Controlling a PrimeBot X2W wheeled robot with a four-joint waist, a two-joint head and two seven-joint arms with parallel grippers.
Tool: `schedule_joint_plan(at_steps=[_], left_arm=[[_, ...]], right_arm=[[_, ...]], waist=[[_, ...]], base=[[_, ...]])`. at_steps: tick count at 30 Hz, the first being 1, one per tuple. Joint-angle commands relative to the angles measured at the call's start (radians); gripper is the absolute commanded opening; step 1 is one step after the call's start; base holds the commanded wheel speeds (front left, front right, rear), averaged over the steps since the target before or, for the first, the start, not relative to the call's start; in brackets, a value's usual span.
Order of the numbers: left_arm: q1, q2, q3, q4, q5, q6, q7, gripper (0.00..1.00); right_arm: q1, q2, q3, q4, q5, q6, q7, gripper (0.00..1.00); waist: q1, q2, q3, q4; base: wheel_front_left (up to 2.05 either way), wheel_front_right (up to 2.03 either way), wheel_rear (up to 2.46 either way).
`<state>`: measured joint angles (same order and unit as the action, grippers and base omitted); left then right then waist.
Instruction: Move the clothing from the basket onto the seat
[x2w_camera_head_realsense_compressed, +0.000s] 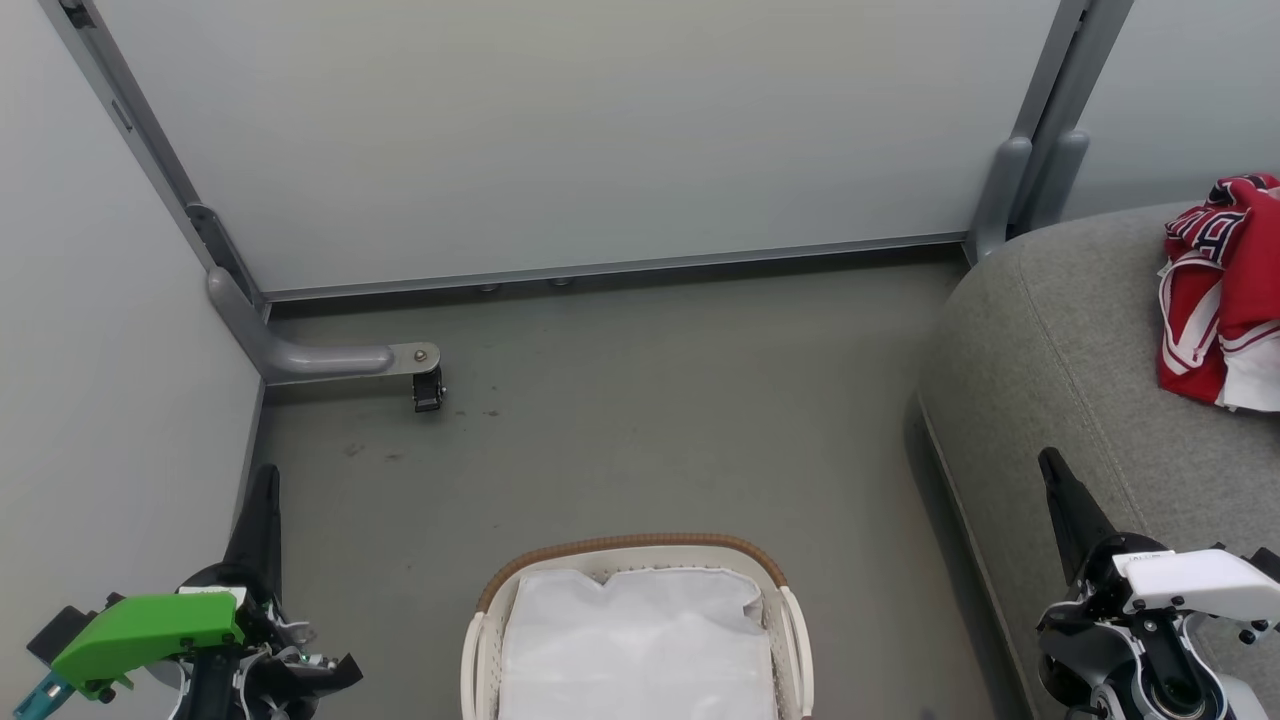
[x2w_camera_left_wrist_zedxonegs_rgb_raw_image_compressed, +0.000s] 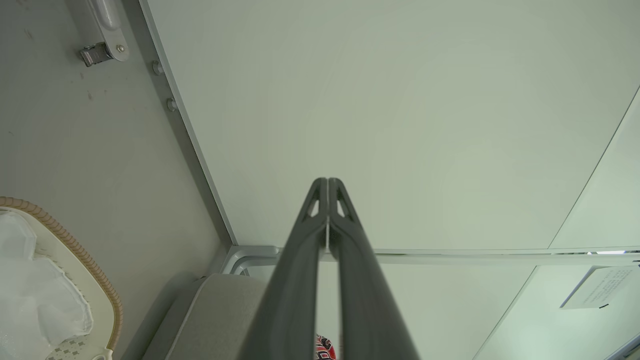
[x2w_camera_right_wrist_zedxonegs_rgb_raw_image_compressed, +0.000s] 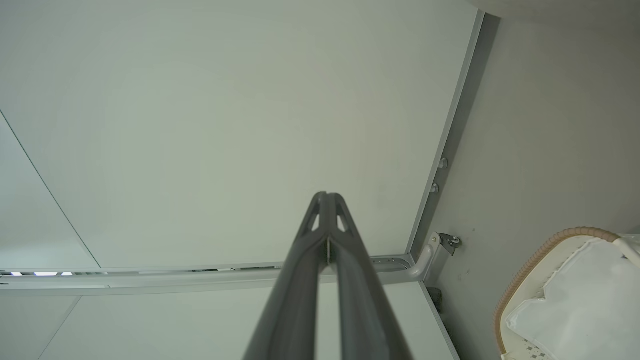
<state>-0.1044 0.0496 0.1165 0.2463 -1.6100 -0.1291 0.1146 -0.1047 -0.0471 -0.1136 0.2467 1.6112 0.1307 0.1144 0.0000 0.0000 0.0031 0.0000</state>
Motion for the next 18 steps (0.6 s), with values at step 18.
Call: schedule_joint_plan(at_steps=[18], left_arm=[[-0.011, 0.000, 0.002, -0.002, -0.004, -0.005, 0.004, 0.00]], right_arm=[[-0.009, -0.006, -0.002, -0.004, 0.003, 0.000, 0.003, 0.00]], waist=[[0.0000, 0.0000, 0.000, 0.000]], base=[[0.00, 0.00, 0.00]])
